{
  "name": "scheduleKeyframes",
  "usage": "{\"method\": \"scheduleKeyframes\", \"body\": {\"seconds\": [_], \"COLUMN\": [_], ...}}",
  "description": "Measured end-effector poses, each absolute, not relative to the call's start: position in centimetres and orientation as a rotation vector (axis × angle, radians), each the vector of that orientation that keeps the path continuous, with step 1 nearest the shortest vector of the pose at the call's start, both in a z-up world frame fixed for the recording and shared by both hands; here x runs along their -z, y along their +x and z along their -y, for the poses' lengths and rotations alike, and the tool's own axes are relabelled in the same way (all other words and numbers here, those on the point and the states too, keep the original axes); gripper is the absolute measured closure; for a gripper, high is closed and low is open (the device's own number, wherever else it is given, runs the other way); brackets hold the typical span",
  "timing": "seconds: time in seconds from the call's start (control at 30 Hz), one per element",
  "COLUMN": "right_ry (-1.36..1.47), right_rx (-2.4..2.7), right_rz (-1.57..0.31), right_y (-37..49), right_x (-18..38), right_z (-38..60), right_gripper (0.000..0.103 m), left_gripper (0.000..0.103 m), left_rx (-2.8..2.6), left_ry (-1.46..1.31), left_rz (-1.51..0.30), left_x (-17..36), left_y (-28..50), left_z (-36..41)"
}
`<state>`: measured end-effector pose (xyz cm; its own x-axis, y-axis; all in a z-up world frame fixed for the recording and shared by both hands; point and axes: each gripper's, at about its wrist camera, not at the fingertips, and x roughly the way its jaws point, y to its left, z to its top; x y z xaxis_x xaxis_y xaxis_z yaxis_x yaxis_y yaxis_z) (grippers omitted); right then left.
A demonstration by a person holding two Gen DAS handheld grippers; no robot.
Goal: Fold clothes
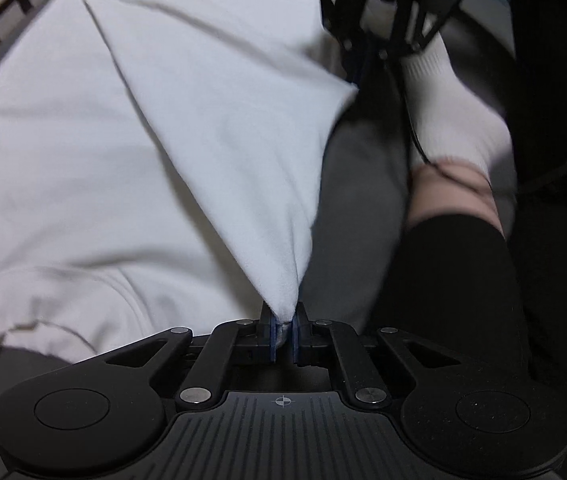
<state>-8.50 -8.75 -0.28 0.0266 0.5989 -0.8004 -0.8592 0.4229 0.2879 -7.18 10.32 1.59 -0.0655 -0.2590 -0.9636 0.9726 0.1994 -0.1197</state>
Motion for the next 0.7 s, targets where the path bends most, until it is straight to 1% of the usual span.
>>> {"method": "scheduleKeyframes", "body": {"seconds": [0.07, 0.2, 0.3, 0.33, 0.37, 0.4, 0.47, 0.5, 0.57, 0.7], "right_ry": [-0.333, -0.289, -0.217, -0.195, -0.173, -0.149, -0.093, -0.053, 0.062, 0.288], "right_rx": [-1.151, -1.125, -1.108, -1.105, -1.115, -1.123, -1.123, -1.108, -1.062, -0.968], "right_rz": [-1.062, -1.105, -1.16, -1.175, -1.19, -1.203, -1.212, -1.212, -1.217, -1.224], "right_y": [-8.8, -8.5, -7.8, -7.6, -7.5, -7.3, -7.0, -6.7, -6.0, -4.7], "right_x": [1.0, 1.7, 1.7, 1.6, 1.5, 1.4, 1.1, 1.0, 1.3, 2.2], "right_z": [8.3, 8.2, 8.6, 8.8, 9.0, 9.4, 10.4, 11.1, 12.0, 13.2], "right_gripper": [0.098, 0.098, 0.091, 0.088, 0.08, 0.075, 0.074, 0.071, 0.068, 0.069], "left_gripper": [0.097, 0.097, 0.097, 0.097, 0.097, 0.097, 0.097, 0.097, 0.097, 0.097], "left_rx": [1.217, 1.201, 1.187, 1.182, 1.178, 1.175, 1.168, 1.163, 1.154, 1.132], "left_ry": [0.785, 0.681, 0.612, 0.589, 0.577, 0.571, 0.559, 0.548, 0.528, 0.52], "left_rz": [-1.215, -1.348, -1.418, -1.44, -1.454, -1.455, -1.448, -1.449, -1.447, -1.449], "left_x": [-1.0, 0.6, 1.3, 1.4, 1.5, 1.5, 1.4, 1.5, 1.7, 1.9], "left_y": [-6.6, -4.9, -4.2, -4.0, -4.0, -4.1, -4.4, -4.5, -4.7, -5.1], "left_z": [-10.3, -10.9, -11.5, -11.6, -11.8, -11.9, -12.1, -12.2, -12.2, -11.8]}}
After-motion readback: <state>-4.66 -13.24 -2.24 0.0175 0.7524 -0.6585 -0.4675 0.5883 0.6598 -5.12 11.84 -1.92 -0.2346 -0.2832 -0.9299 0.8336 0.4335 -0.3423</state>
